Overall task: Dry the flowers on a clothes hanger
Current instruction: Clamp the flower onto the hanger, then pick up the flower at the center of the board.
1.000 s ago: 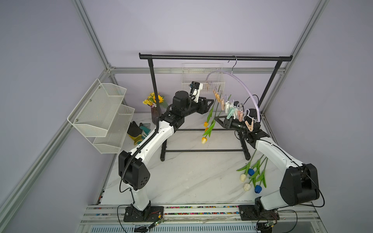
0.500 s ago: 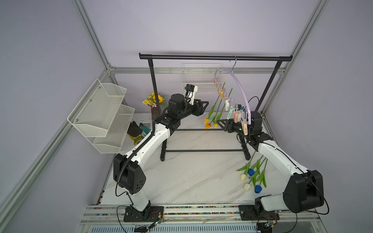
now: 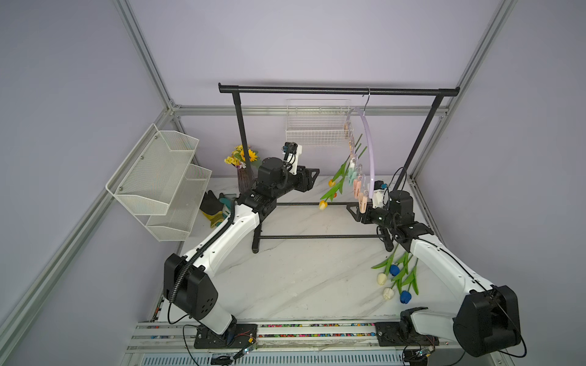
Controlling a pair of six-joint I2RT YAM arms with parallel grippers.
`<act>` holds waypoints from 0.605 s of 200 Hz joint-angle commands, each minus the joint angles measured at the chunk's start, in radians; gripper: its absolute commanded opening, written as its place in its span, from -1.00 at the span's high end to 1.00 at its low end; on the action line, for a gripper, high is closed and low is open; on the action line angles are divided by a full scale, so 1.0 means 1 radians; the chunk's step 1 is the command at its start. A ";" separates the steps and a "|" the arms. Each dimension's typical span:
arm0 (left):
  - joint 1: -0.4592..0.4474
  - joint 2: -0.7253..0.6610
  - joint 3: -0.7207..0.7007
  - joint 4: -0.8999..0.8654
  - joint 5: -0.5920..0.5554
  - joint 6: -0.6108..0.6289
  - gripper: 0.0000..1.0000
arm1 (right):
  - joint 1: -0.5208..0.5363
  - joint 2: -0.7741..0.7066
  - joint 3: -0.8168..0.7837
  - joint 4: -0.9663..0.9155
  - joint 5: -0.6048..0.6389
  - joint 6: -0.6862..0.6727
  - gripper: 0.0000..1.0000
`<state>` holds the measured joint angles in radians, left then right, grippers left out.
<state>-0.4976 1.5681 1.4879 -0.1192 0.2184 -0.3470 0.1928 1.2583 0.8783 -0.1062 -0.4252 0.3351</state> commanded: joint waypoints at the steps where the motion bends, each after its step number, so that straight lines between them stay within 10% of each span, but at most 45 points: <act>1: 0.007 -0.049 -0.037 -0.013 -0.018 0.016 -0.30 | 0.005 -0.029 -0.074 -0.027 0.112 0.069 -0.30; 121: -0.192 -0.146 -0.421 0.057 -0.009 0.010 -0.30 | -0.049 -0.142 -0.221 -0.152 0.732 0.393 -0.35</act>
<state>-0.6361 1.4528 1.1271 -0.1360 0.2085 -0.3477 0.1570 1.1355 0.6487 -0.1703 0.1013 0.6533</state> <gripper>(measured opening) 0.651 0.691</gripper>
